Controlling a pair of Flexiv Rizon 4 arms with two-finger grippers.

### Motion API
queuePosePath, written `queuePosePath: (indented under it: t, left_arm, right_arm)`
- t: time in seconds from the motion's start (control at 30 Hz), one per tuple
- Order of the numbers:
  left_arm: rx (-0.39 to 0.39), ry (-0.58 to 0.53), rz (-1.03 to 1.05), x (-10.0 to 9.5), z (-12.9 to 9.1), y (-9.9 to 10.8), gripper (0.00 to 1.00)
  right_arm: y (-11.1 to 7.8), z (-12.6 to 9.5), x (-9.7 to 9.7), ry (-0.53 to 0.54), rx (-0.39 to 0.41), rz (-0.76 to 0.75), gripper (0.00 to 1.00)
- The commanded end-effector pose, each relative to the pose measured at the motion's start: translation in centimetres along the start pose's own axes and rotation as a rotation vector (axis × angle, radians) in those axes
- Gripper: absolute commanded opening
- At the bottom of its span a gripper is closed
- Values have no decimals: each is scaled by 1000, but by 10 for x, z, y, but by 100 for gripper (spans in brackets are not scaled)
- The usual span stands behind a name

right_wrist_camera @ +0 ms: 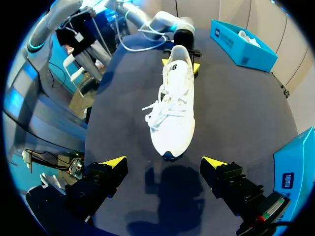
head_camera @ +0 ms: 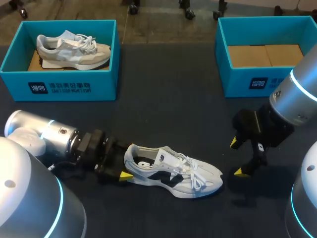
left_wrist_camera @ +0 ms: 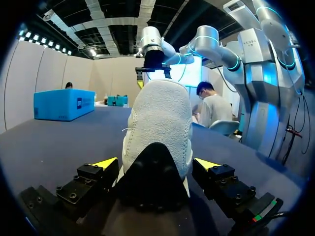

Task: Take the shoe out of the shoebox, open the shoe tongue, remove and reinsert the insole, then place the shoe into the shoebox

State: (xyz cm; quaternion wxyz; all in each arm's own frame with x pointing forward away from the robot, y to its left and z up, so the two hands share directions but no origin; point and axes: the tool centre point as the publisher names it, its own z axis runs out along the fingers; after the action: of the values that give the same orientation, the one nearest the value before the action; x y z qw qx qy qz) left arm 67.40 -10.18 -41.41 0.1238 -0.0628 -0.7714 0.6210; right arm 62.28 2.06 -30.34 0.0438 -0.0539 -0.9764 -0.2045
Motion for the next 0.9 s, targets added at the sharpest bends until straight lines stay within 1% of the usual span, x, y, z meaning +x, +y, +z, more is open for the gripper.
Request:
queuePosePath:
  t: [0.03,0.3,0.43,0.57,0.9]
  left_arm:
    - [-7,5,2,3,7,0,100]
    - [-9,-1,12,6,19,0,100]
    - [-1,-10,11,2,25,-1,100]
    - [9,-17,-1,-1,29,0,100]
    - [13,-28,0,1,36,2,100]
  right_arm:
    - [0,1,1,-1,2,-1,100]
    - [0,1,1,-1,2,-1,100]
    - [0,1,1,-1,2,-1,100]
    - [0,1,1,-1,2,-1,100]
    - [0,1,1,-1,2,-1,100]
